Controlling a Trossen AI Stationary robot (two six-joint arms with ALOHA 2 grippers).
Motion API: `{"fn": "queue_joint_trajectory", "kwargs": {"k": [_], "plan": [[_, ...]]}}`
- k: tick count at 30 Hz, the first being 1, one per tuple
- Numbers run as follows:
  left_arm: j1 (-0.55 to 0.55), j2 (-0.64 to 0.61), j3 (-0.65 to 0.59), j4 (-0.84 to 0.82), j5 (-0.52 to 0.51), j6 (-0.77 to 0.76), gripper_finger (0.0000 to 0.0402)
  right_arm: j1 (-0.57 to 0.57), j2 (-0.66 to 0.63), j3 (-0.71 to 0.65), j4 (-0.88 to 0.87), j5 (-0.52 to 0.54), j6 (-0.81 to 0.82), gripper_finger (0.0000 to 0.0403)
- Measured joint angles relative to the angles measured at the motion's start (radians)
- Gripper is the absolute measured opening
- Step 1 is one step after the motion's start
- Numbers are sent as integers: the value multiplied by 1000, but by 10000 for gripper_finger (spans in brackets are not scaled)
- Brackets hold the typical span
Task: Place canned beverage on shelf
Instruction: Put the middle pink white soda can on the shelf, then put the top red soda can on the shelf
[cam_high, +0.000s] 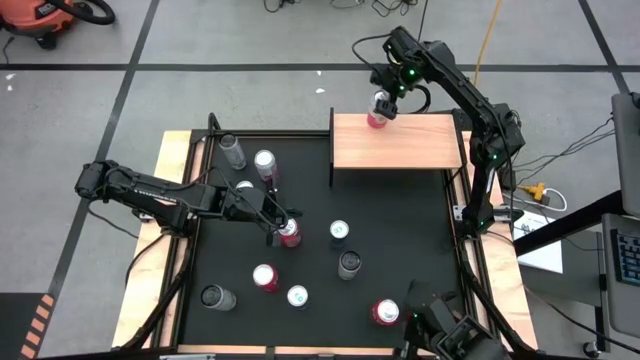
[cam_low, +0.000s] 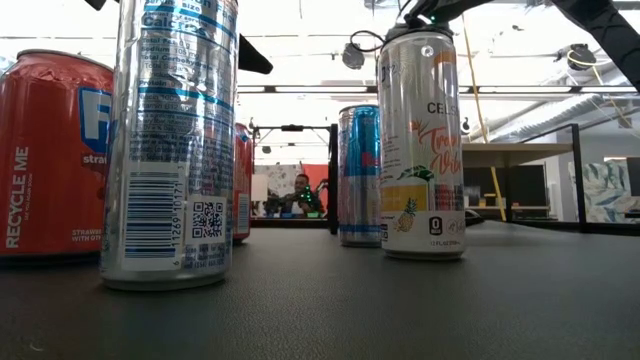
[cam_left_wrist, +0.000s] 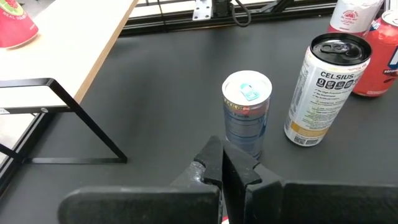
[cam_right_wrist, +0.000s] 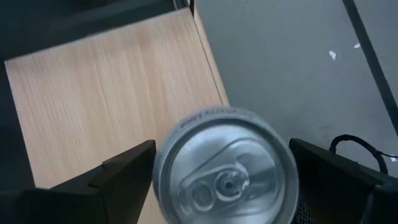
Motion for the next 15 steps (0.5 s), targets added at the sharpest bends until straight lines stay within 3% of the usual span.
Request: {"fn": "queue_joint_trajectory", "kwargs": {"k": [15], "plan": [[0,0,0,-1,0,0,0,7,0,92,11,1,21,345]]}}
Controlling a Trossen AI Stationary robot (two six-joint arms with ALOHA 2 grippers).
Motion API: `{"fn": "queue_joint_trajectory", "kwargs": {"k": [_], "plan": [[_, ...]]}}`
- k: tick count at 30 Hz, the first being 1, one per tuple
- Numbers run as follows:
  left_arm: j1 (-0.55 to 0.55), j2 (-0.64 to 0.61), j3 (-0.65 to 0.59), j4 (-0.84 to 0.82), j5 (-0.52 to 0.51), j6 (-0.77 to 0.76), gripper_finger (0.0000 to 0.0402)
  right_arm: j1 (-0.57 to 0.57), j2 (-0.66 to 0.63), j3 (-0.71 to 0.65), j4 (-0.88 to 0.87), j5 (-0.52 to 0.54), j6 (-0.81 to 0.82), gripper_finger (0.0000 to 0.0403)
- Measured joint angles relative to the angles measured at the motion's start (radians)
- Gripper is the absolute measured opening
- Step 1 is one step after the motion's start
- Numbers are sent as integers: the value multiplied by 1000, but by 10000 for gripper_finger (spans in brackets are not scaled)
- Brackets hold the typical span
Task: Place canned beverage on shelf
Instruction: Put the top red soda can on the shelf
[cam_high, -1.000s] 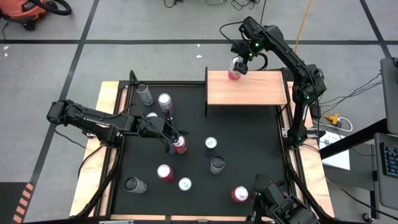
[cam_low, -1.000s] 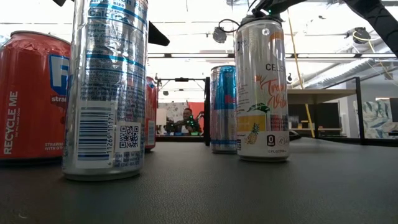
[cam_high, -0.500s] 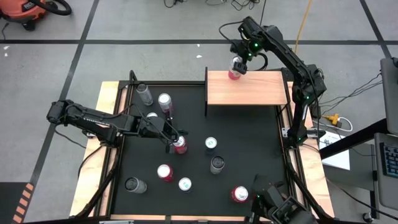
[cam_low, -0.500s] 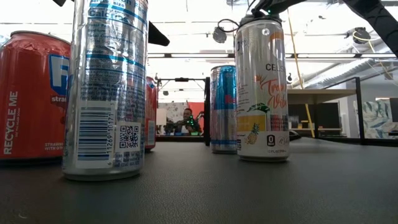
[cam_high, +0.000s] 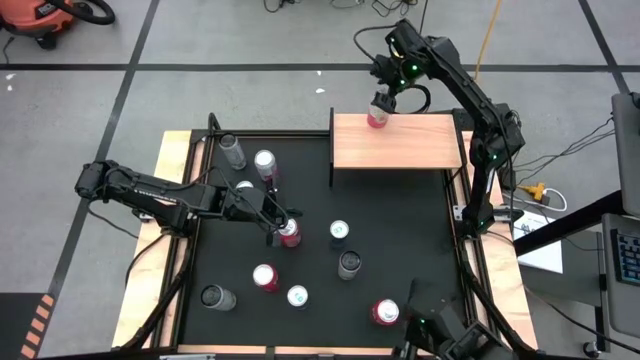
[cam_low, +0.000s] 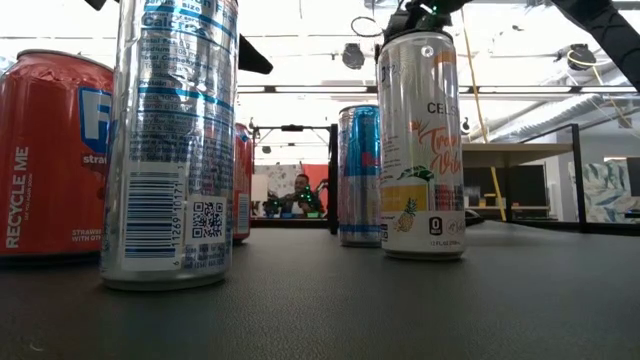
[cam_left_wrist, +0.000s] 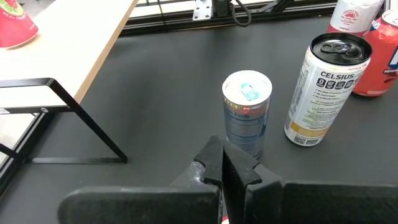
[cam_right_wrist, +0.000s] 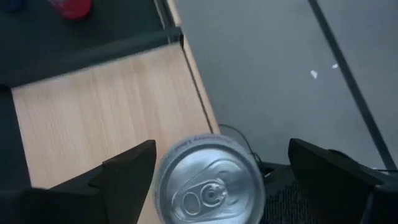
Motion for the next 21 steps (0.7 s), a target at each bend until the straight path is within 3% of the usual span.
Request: {"fn": "queue_joint_trajectory", "kwargs": {"k": [6,15,21], "plan": [[0,0,0,-20,0,-9,0,1,-5,73,-30,-23,28,345],[0,0,0,-34,-6,-10,0,25,-107,65,-52,-270,93,345],[0,0,0,-33,-14,-10,0,187,-200,65,7,-211,177,345]]}}
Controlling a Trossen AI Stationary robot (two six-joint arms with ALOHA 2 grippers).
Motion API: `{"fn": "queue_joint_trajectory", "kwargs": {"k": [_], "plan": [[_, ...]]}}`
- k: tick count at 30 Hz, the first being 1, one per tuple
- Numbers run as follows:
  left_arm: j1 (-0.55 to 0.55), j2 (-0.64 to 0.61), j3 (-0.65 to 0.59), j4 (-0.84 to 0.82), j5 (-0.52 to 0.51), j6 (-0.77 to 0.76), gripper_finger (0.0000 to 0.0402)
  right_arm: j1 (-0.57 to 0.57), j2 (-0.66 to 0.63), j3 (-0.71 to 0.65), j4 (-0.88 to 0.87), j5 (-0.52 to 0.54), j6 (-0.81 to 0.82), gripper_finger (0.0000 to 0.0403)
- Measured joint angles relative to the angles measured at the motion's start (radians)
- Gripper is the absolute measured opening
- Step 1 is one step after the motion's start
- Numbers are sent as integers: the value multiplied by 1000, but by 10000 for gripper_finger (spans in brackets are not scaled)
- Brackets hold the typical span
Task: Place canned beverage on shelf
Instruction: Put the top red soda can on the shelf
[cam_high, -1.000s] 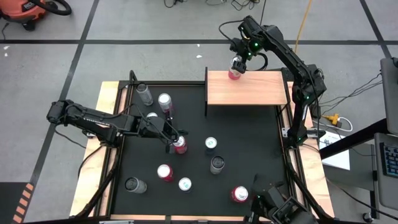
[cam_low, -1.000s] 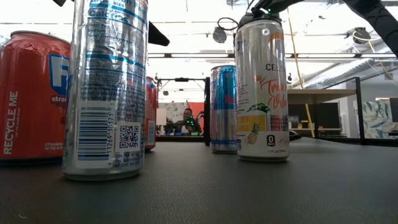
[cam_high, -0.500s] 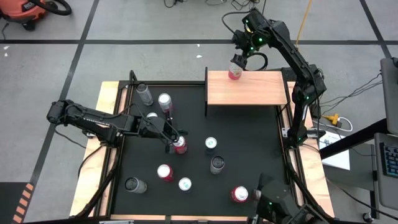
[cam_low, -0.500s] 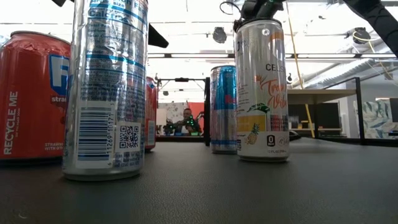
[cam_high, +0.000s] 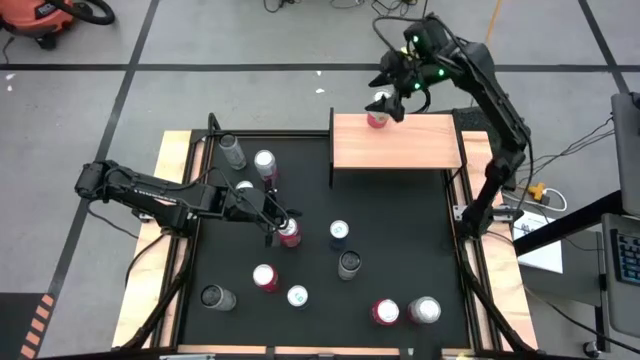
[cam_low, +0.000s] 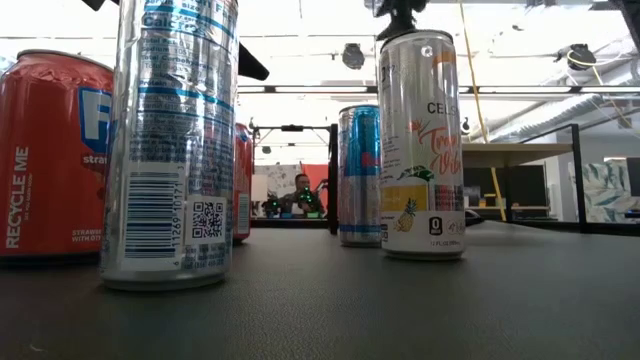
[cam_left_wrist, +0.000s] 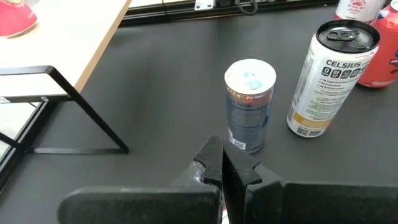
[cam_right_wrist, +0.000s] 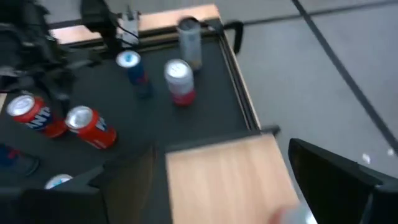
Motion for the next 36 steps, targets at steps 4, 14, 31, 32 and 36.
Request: {"fn": "queue_joint_trajectory", "kwargs": {"k": [4,14,31,32,36], "plan": [[0,0,0,0,-22,0,0,155,-33,0,1,132,55,336],[0,0,0,-1,-24,8,0,551,-51,-69,-104,446,330,323],[-32,-2,0,-8,15,0,0,1024,-307,-905,534,849,674,322],[-33,-6,0,-19,14,0,0,1033,-319,-951,592,861,677,322],[-33,-37,0,-72,12,11,0,1045,-338,-1105,788,869,660,322]]}}
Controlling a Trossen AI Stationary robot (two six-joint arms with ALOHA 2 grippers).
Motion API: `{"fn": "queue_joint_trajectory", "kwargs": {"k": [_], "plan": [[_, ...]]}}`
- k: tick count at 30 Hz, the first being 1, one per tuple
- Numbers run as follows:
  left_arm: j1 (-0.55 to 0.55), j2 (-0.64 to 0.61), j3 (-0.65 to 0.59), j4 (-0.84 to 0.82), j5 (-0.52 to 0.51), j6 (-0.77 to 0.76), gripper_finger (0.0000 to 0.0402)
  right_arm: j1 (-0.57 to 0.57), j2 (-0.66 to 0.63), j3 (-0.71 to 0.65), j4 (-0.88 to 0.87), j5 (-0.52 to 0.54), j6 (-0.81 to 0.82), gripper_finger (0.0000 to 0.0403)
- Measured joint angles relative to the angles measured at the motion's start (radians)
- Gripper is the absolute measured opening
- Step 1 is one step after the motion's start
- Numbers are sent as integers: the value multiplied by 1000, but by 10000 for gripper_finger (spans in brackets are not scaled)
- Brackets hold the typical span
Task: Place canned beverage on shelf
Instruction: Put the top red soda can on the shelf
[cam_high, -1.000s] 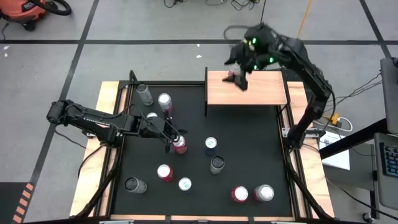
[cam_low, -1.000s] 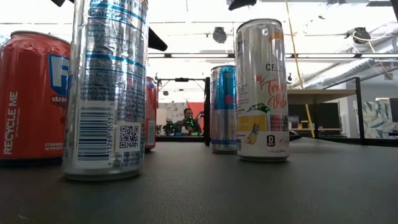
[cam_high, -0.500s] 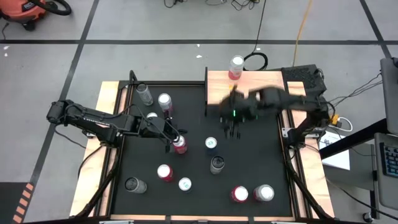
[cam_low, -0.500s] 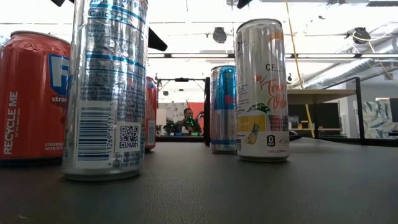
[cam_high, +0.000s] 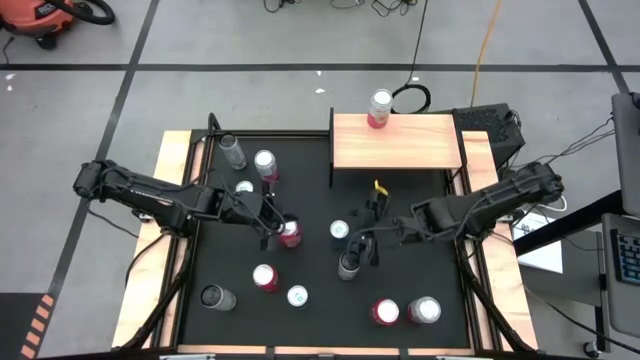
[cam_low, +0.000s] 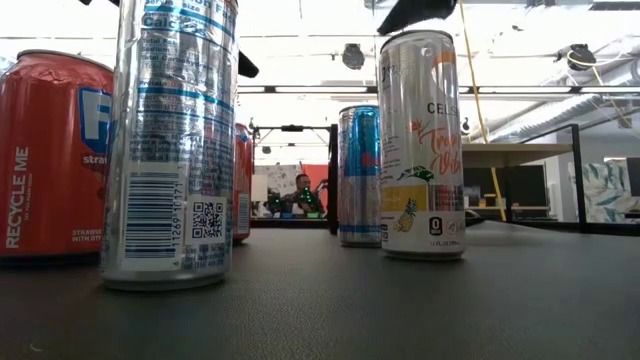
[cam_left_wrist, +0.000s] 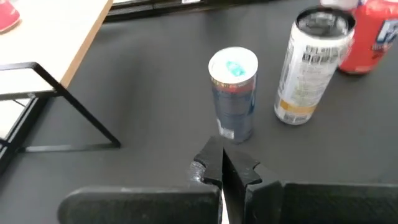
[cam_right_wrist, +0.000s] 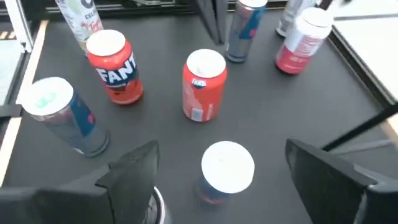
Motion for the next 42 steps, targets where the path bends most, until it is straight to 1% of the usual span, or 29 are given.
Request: {"fn": "queue_joint_trajectory", "kwargs": {"k": [3,5,7,10,13,15,17,19,20,23,26,30,31,34,36,39,42], "plan": [[1,-48,0,-44,29,33,0,0,0,-82,113,67,-44,322],[8,-87,0,-68,70,70,0,-2,-1,-117,164,111,-79,322],[23,-136,0,-87,83,108,0,-5,-1,-137,207,151,-132,322],[63,-204,0,-82,79,161,0,-13,-1,-145,257,179,-229,322],[109,-250,0,-67,76,226,0,-29,-1,-145,291,180,-349,322],[140,-269,0,-53,48,269,0,-49,-1,-146,334,183,-433,322],[169,-271,0,-2,-16,281,0,-78,-1,-146,420,182,-498,322],[187,-271,0,25,-76,257,0,-108,-1,-146,511,178,-515,322],[192,-271,0,36,-85,239,0,-120,-1,-146,553,177,-510,322],[204,-271,0,38,-95,152,0,-148,-1,-146,656,175,-451,322],[211,-271,1,2,-115,7,0,-158,-1,-146,716,175,-353,322],[208,-270,1,-67,-83,-181,0,-159,-1,-146,731,169,-125,322],[206,-270,1,-75,-56,-221,0,-156,-1,-146,730,142,-60,322],[195,-274,1,-93,40,-320,0,-140,-1,-146,726,18,104,317],[187,-276,2,-121,92,-357,0,-124,-1,-146,726,-30,217,309],[174,-275,2,-210,115,-401,0,-102,-1,-145,739,-39,373,291],[173,-277,2,-254,130,-389,0,-93,-1,-145,749,-37,427,274]]}}
